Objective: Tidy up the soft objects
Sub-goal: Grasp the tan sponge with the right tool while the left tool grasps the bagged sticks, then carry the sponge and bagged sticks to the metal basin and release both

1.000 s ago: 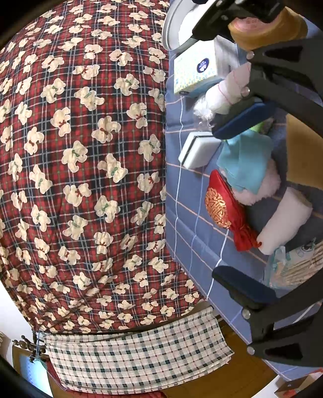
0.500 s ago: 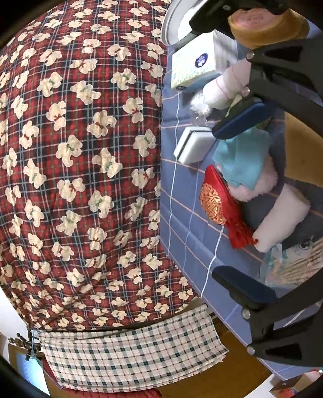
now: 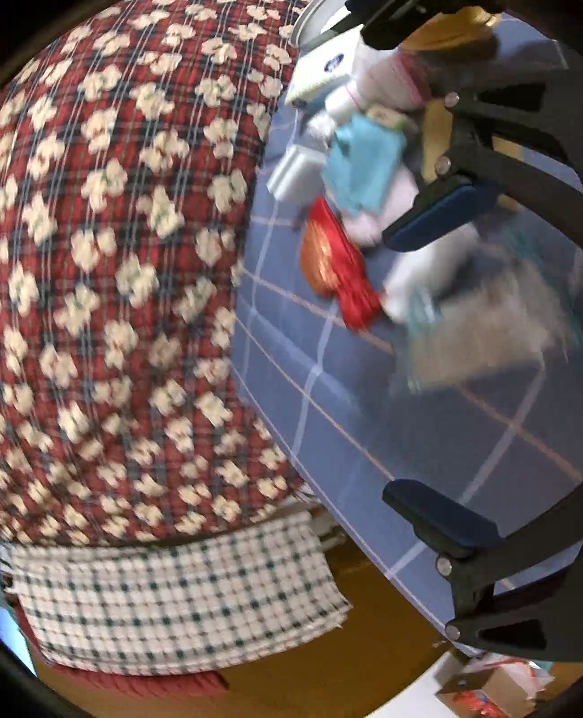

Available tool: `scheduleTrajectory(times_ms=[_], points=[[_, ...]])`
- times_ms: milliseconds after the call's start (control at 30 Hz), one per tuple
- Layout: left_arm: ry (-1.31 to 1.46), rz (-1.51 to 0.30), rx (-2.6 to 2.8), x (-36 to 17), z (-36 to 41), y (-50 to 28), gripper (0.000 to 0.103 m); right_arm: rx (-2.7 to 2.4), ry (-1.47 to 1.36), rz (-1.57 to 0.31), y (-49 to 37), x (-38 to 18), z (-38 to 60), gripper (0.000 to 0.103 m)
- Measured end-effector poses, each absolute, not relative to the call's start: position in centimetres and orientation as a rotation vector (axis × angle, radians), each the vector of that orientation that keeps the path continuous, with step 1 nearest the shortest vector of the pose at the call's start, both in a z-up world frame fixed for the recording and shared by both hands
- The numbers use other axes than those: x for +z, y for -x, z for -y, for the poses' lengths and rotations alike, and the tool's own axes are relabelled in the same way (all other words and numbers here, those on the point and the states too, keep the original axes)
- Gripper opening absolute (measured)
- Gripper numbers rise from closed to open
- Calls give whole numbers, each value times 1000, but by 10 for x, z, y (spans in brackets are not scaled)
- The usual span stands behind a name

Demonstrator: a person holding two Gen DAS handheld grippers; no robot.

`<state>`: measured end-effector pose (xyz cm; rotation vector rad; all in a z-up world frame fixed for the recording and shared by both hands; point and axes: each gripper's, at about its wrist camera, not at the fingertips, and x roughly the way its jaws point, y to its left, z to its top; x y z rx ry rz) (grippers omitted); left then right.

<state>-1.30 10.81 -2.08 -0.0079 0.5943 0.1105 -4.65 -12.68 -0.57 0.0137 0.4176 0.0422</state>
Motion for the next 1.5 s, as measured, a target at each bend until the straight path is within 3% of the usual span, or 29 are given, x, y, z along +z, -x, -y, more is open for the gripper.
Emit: scheduleTrajectory(times_ms=[333, 500, 600, 633, 733, 1000, 1200, 1233, 1333, 1500], points=[[-8, -723, 158, -35, -149, 15, 103, 420, 5, -697, 21, -36, 82, 103], [14, -762, 97, -36, -141, 15, 103, 430, 146, -806, 9, -54, 58, 102], [35, -779, 65, -36, -135, 13, 103, 408, 171, -865, -1, -65, 53, 93], [43, -782, 47, -35, -132, 13, 103, 410, 161, -905, -6, -69, 54, 80], [62, -794, 10, -34, -125, 10, 103, 416, 151, -909, -4, -67, 60, 73], [131, -865, -11, -45, -107, -11, 102, 434, 151, -798, 24, -49, 71, 71], [136, -880, -10, -57, -90, -15, 86, 381, 84, -598, 41, -18, 97, 71], [126, -878, -9, -57, -90, -15, 75, 365, 82, -585, 40, -17, 100, 71], [133, -899, -2, -60, -101, -14, 59, 333, 60, -592, 33, -16, 108, 71], [135, -922, 15, -60, -125, -5, 58, 328, 31, -565, 38, -11, 110, 72]])
